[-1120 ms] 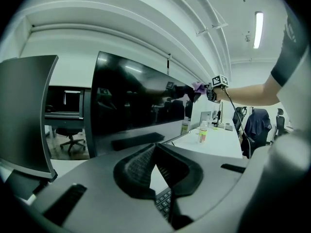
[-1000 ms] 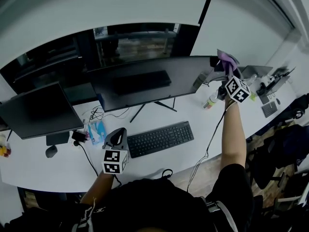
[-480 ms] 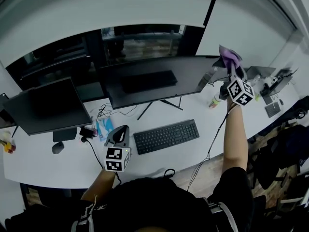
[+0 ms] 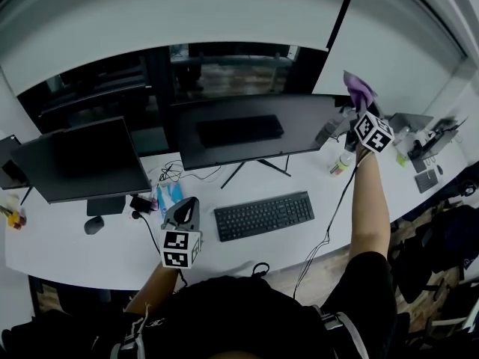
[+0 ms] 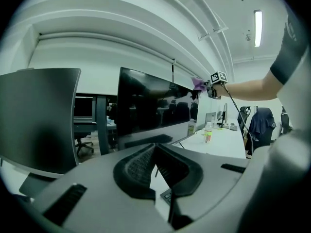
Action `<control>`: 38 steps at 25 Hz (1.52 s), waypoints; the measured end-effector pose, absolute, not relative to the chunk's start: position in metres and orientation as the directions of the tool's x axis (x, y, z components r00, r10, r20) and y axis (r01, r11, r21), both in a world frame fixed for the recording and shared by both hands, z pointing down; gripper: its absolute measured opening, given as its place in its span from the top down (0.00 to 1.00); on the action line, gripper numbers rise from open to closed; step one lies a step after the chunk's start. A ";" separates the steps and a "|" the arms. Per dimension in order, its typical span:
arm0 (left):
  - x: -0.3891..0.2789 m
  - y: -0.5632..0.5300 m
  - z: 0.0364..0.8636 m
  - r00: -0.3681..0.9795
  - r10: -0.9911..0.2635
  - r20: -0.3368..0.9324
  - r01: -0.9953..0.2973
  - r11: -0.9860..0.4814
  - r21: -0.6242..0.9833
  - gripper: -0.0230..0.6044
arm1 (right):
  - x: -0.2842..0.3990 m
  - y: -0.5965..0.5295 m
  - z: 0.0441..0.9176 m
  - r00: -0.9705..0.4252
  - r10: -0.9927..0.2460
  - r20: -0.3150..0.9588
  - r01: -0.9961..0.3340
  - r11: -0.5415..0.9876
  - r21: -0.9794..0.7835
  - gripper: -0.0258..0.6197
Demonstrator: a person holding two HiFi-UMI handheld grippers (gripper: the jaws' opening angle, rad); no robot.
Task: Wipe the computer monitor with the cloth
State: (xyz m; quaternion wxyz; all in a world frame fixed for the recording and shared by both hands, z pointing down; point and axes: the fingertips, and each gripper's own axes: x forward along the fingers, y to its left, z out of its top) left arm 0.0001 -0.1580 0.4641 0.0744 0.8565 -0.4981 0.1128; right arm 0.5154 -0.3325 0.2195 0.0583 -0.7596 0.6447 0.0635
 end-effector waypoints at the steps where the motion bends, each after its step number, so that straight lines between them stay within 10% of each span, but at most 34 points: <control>1: -0.002 -0.159 0.464 0.473 -0.839 0.267 -0.873 -0.488 0.015 0.94 | 0.519 -0.334 0.221 0.174 -0.971 -0.164 -0.984 -0.175 -0.010 0.84; 38: -0.086 -0.146 0.470 0.443 -0.860 0.255 -0.893 -0.447 0.044 0.94 | 0.318 -0.344 0.241 -0.081 -0.993 -0.091 -0.997 0.082 -0.003 0.83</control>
